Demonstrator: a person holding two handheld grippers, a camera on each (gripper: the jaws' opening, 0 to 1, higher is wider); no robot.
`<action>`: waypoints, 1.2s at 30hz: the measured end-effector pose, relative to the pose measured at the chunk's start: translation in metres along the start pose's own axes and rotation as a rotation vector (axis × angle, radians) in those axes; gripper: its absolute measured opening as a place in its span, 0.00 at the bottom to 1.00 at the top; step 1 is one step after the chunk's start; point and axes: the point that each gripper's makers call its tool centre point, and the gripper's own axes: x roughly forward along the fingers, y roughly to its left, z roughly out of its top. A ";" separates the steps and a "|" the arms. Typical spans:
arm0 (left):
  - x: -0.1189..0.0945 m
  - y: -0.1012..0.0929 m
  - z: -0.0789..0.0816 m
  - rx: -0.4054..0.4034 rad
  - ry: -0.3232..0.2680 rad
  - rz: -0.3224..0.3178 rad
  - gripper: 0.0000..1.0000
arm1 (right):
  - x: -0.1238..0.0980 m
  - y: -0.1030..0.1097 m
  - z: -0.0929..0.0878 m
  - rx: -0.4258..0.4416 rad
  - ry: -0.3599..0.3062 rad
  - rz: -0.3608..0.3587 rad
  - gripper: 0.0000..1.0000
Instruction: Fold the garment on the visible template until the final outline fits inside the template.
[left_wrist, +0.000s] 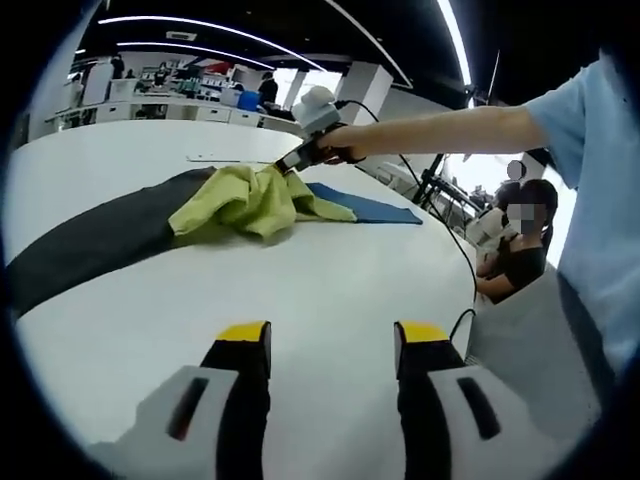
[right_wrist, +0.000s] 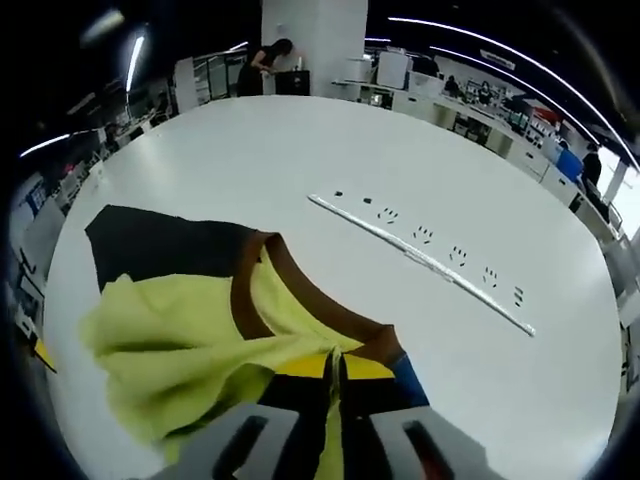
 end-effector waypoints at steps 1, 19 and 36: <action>0.000 -0.001 0.001 0.002 -0.001 -0.002 0.47 | -0.001 -0.001 0.000 0.011 -0.006 0.001 0.01; 0.009 -0.004 0.009 0.020 -0.010 -0.021 0.47 | -0.056 0.008 0.006 0.098 -0.230 0.088 0.49; 0.018 0.000 0.017 0.073 0.025 -0.043 0.49 | -0.091 0.016 -0.046 0.108 -0.240 0.133 0.97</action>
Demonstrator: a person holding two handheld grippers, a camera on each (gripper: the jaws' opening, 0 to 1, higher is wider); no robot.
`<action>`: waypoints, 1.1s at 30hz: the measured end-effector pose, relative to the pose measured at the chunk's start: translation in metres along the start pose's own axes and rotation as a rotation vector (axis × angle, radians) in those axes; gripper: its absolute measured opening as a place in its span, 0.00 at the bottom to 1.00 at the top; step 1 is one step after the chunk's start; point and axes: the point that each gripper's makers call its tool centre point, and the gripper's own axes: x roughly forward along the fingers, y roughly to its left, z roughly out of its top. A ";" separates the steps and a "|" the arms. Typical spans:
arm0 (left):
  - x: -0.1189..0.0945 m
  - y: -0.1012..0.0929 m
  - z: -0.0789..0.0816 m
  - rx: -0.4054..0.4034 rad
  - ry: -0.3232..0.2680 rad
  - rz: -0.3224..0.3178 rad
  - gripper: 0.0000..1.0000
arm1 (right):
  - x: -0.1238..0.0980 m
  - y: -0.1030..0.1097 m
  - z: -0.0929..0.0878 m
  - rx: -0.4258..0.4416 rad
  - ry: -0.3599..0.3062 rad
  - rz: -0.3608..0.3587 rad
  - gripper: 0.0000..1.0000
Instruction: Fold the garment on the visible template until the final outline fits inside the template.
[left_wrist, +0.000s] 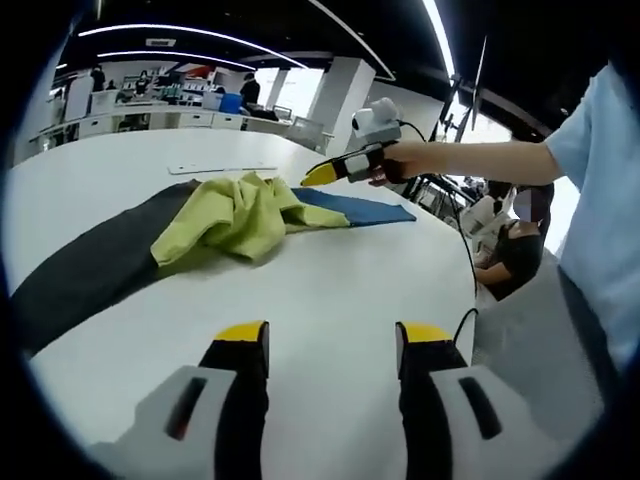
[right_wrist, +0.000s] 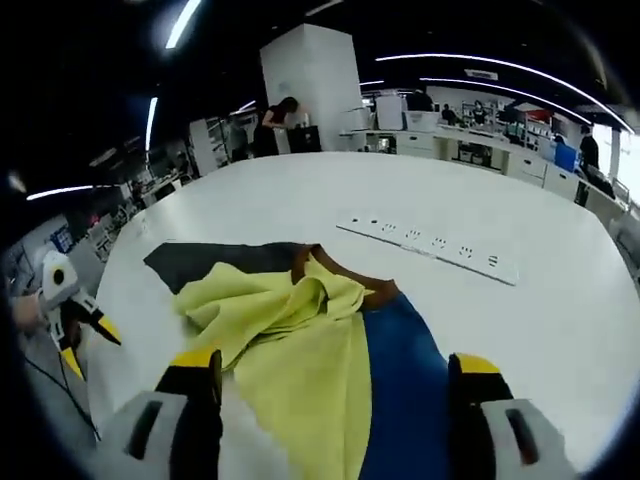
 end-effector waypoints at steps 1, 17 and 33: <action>0.001 0.000 0.000 0.004 0.001 -0.002 0.49 | -0.002 -0.001 -0.002 0.014 0.001 -0.002 1.00; 0.020 0.010 0.013 0.020 -0.007 0.025 0.45 | -0.038 -0.009 -0.023 0.081 -0.033 -0.042 1.00; 0.068 0.048 0.021 -0.133 0.014 0.129 0.38 | -0.050 -0.002 -0.023 0.080 -0.059 -0.033 0.98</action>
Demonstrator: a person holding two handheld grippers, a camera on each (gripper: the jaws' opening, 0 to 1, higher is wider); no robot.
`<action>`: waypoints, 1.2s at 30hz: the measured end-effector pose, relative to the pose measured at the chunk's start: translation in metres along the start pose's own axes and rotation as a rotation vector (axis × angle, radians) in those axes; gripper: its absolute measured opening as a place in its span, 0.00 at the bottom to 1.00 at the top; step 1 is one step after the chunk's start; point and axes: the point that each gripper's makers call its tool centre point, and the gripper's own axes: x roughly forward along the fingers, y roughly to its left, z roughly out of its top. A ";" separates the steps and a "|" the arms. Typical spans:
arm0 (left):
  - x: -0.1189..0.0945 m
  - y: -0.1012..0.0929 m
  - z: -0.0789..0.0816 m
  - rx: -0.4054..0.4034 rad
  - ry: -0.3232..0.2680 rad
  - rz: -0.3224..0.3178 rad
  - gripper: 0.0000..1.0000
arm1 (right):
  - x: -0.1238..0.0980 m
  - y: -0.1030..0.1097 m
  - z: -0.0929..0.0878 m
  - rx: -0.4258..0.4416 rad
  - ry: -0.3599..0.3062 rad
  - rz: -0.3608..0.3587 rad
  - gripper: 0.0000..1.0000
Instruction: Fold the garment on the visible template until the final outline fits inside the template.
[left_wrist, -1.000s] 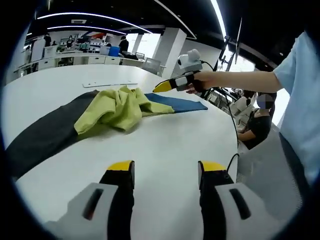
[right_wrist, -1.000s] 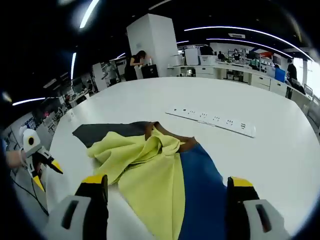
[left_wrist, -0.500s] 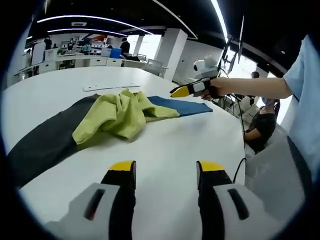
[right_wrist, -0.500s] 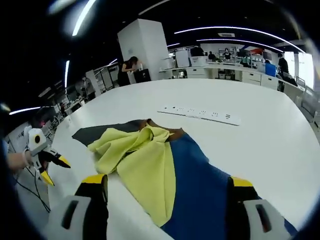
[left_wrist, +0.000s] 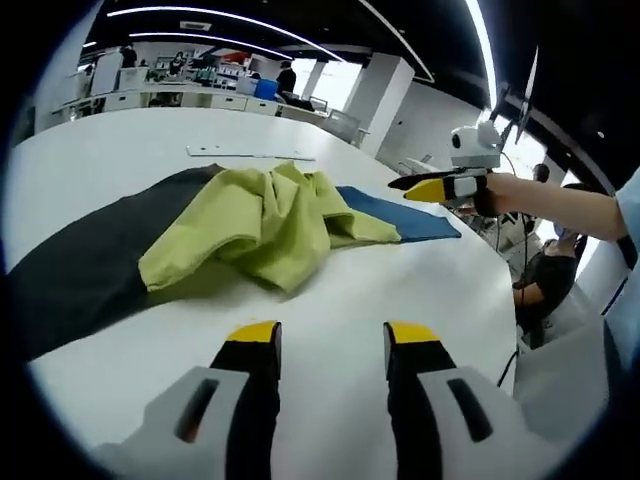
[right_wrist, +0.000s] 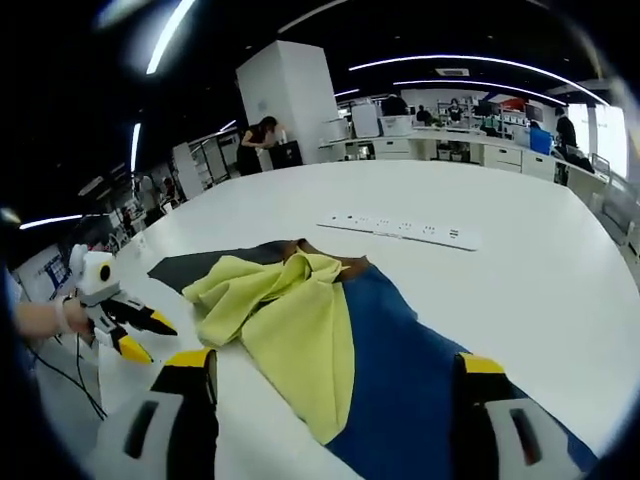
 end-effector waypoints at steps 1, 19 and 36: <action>0.003 0.001 0.001 -0.006 0.003 0.006 0.38 | 0.000 0.000 0.000 0.003 -0.002 0.002 0.98; 0.031 0.016 0.025 -0.024 -0.031 0.062 0.28 | -0.005 0.003 -0.007 0.005 -0.009 0.016 0.97; 0.026 0.013 0.037 -0.029 -0.056 0.055 0.00 | -0.002 0.008 -0.009 0.025 -0.014 0.025 0.94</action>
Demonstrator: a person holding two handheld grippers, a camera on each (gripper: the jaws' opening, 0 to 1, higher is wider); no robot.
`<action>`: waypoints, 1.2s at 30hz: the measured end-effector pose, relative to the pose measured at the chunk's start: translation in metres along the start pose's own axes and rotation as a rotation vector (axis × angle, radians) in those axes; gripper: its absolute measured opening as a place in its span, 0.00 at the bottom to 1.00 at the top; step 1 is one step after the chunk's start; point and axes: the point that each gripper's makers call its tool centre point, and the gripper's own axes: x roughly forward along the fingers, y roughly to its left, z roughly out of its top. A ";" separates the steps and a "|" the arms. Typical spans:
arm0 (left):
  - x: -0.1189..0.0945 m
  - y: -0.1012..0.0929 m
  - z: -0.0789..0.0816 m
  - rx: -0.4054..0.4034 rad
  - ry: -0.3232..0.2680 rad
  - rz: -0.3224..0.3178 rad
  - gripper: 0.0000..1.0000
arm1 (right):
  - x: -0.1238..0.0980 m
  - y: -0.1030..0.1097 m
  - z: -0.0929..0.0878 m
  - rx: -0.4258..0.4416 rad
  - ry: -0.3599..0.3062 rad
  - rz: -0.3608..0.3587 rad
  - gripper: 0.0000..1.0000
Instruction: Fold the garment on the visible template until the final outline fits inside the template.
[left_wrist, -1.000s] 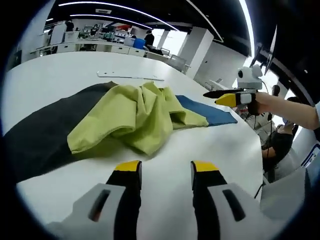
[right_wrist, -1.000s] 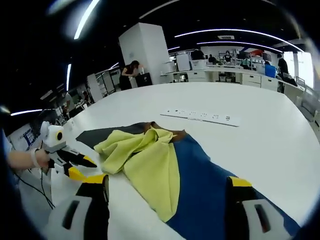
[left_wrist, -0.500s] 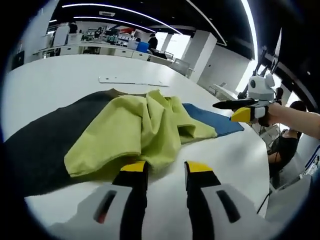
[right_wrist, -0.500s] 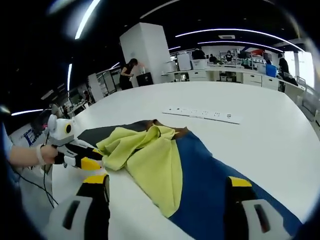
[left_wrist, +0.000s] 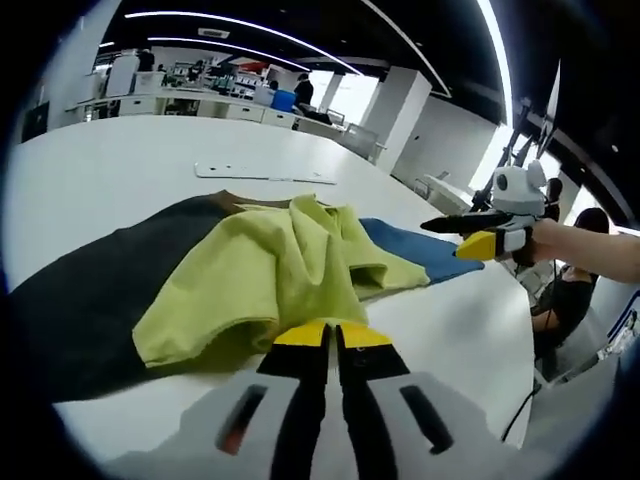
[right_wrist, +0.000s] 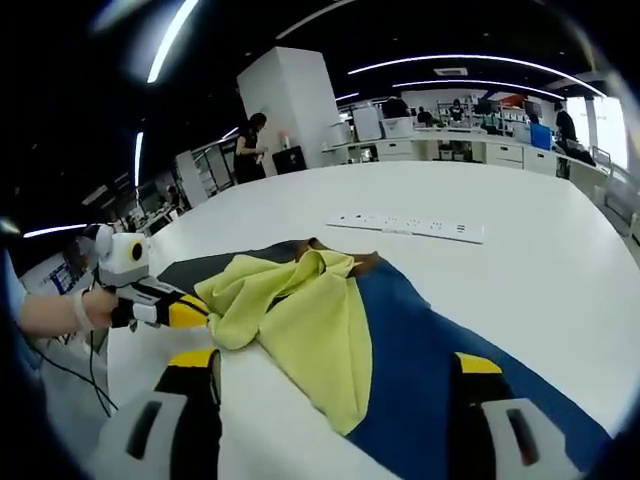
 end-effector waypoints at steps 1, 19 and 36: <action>-0.001 0.001 0.000 -0.014 -0.001 0.001 0.00 | 0.000 0.000 0.000 0.000 0.000 0.001 0.94; -0.042 0.035 0.025 -0.071 -0.114 0.097 0.00 | 0.017 0.036 0.012 -0.010 -0.017 0.064 0.70; -0.055 0.054 0.033 -0.085 -0.149 0.146 0.00 | 0.079 0.083 0.024 0.064 0.049 0.087 0.18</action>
